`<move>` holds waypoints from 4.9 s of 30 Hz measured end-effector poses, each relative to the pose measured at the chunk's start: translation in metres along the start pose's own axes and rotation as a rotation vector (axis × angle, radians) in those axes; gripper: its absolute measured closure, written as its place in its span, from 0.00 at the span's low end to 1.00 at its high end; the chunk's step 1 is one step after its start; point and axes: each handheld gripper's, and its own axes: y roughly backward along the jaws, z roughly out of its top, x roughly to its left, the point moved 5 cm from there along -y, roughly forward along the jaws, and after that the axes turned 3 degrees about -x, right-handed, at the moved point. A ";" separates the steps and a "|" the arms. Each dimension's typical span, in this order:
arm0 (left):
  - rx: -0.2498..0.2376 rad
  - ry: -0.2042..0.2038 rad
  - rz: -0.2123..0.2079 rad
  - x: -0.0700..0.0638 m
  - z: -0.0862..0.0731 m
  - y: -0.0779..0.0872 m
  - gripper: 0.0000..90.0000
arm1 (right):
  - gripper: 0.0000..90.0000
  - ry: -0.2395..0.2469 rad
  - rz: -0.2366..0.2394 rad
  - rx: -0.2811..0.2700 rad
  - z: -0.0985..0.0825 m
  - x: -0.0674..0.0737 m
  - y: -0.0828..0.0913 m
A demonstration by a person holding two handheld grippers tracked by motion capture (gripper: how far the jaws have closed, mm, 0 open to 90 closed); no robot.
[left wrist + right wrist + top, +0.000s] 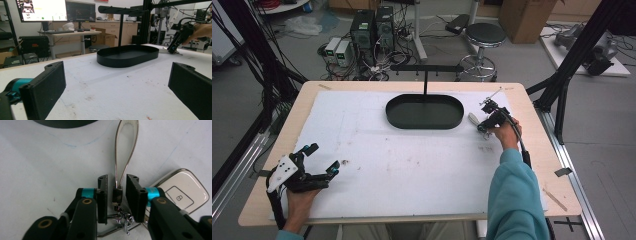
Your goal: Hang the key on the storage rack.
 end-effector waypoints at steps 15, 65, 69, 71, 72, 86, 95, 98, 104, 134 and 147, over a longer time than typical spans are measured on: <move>0.001 -0.003 -0.001 0.000 0.000 0.000 0.02 | 0.91 0.022 -0.014 0.010 0.002 0.007 0.002; 0.000 0.002 -0.001 0.000 0.000 0.000 0.02 | 0.92 -0.073 -0.102 -0.707 0.058 0.058 0.108; 0.000 0.001 -0.002 0.000 0.000 0.000 0.02 | 0.92 -0.074 -0.110 -0.724 0.068 0.060 0.107; 0.000 0.002 -0.002 0.000 0.000 0.000 0.02 | 0.92 -0.074 -0.109 -0.730 0.073 0.062 0.105; -0.001 0.001 -0.002 0.000 0.000 0.000 0.02 | 0.92 -0.073 -0.111 -0.738 0.074 0.062 0.105; 0.001 0.002 -0.003 0.000 0.000 0.000 0.02 | 0.92 -0.105 -0.168 -0.740 0.086 0.063 0.091; 0.001 0.004 -0.002 0.000 0.000 0.000 0.02 | 0.92 -0.097 -0.209 -0.723 0.090 0.064 0.080; 0.000 0.003 -0.001 0.001 0.000 0.000 0.02 | 0.92 -0.095 -0.216 -0.724 0.091 0.063 0.078; -0.001 0.005 -0.001 0.001 0.000 0.000 0.02 | 0.92 -0.098 -0.242 -0.715 0.092 0.064 0.074; -0.001 0.005 -0.002 0.001 0.000 0.000 0.02 | 0.91 -0.148 -0.317 -0.697 0.099 0.060 0.042; -0.001 0.005 -0.001 0.001 0.000 0.000 0.02 | 0.91 -0.176 -0.286 -0.691 0.100 0.056 0.029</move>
